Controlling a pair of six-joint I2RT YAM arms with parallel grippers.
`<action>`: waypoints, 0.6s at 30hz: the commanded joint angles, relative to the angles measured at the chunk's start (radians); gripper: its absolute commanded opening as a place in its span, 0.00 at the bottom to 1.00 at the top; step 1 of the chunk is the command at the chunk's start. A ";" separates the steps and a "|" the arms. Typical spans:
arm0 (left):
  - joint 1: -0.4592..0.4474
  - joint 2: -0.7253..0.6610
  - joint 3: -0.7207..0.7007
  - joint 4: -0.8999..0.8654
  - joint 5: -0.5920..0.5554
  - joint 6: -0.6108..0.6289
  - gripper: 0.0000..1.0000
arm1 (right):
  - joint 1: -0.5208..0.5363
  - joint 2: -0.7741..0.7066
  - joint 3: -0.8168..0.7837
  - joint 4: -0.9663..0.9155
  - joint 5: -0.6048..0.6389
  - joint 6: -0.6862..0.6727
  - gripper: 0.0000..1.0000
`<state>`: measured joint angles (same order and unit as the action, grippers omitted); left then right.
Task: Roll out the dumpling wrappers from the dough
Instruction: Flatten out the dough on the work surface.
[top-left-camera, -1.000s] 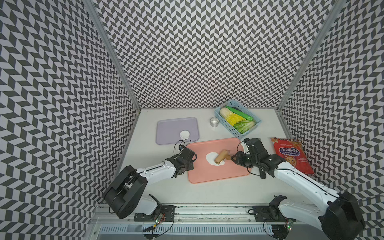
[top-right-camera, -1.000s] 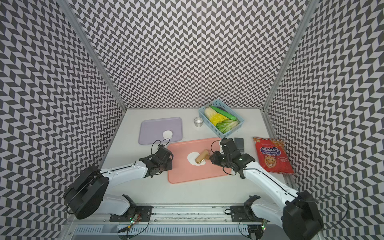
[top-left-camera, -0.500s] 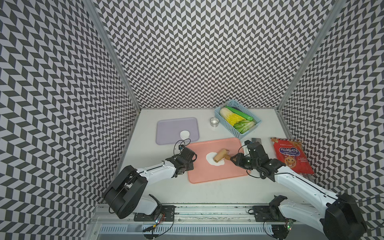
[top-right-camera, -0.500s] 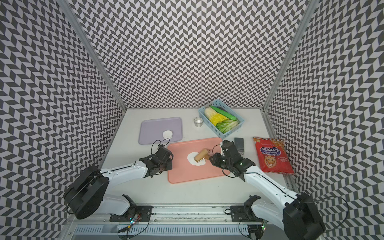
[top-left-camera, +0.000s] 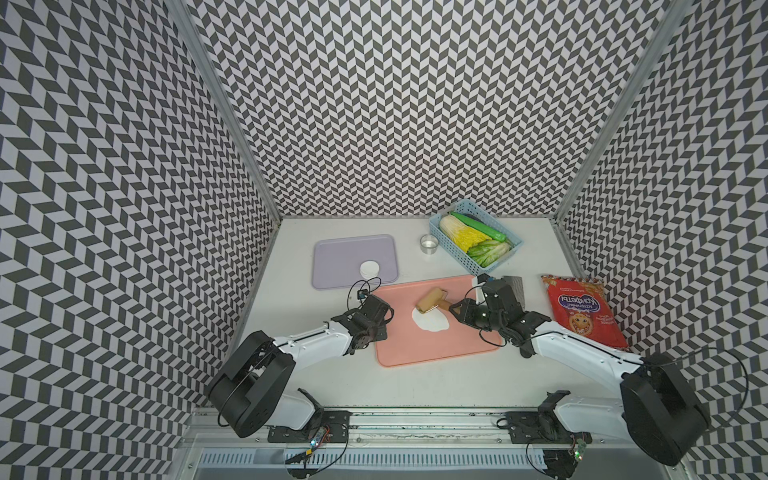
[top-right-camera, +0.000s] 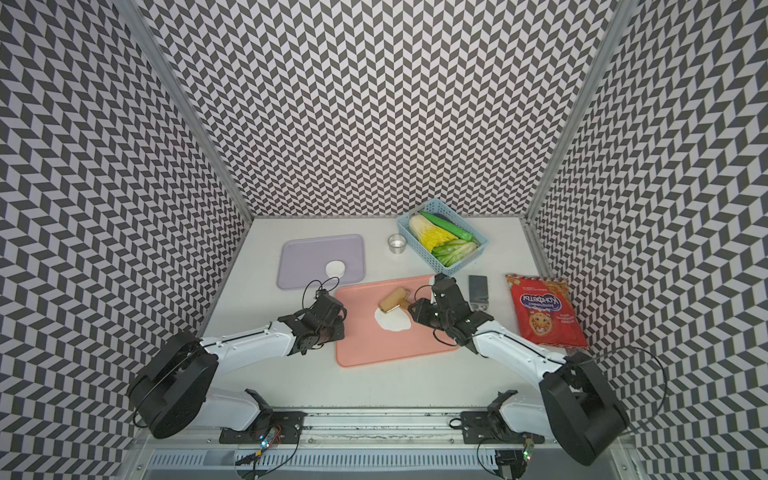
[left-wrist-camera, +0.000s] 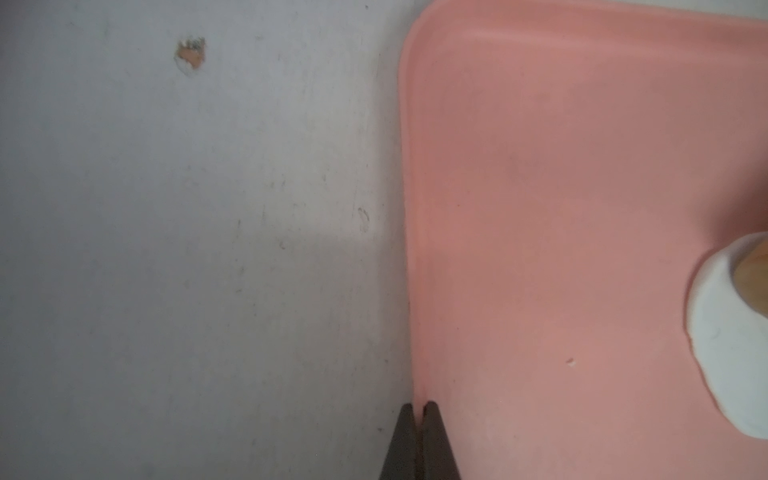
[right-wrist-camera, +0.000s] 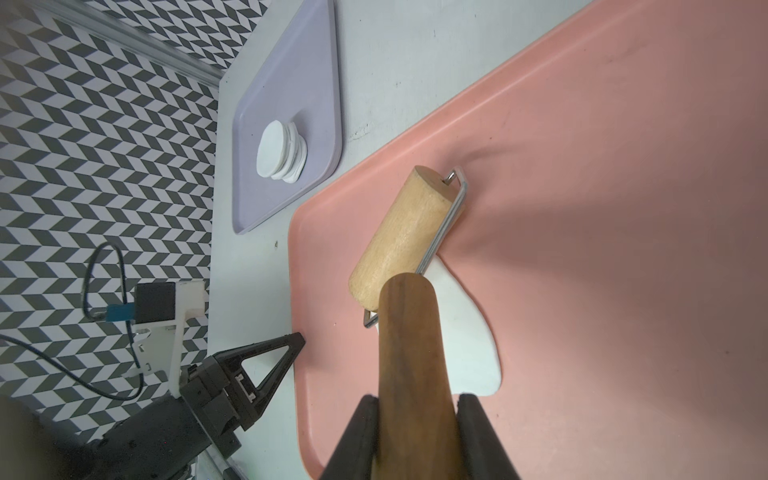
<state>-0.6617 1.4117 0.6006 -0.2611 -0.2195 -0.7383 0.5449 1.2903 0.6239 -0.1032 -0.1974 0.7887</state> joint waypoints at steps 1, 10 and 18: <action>-0.012 0.015 -0.012 -0.050 0.008 0.031 0.00 | -0.003 0.023 -0.016 -0.363 0.140 -0.009 0.00; -0.012 0.012 -0.014 -0.047 0.009 0.029 0.00 | -0.003 -0.206 0.159 -0.534 -0.088 -0.022 0.00; -0.012 0.022 -0.012 -0.036 0.018 0.025 0.00 | 0.012 -0.223 0.027 -0.532 -0.074 -0.042 0.00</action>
<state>-0.6617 1.4124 0.6006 -0.2604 -0.2195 -0.7349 0.5465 1.0405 0.6994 -0.6254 -0.2901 0.7704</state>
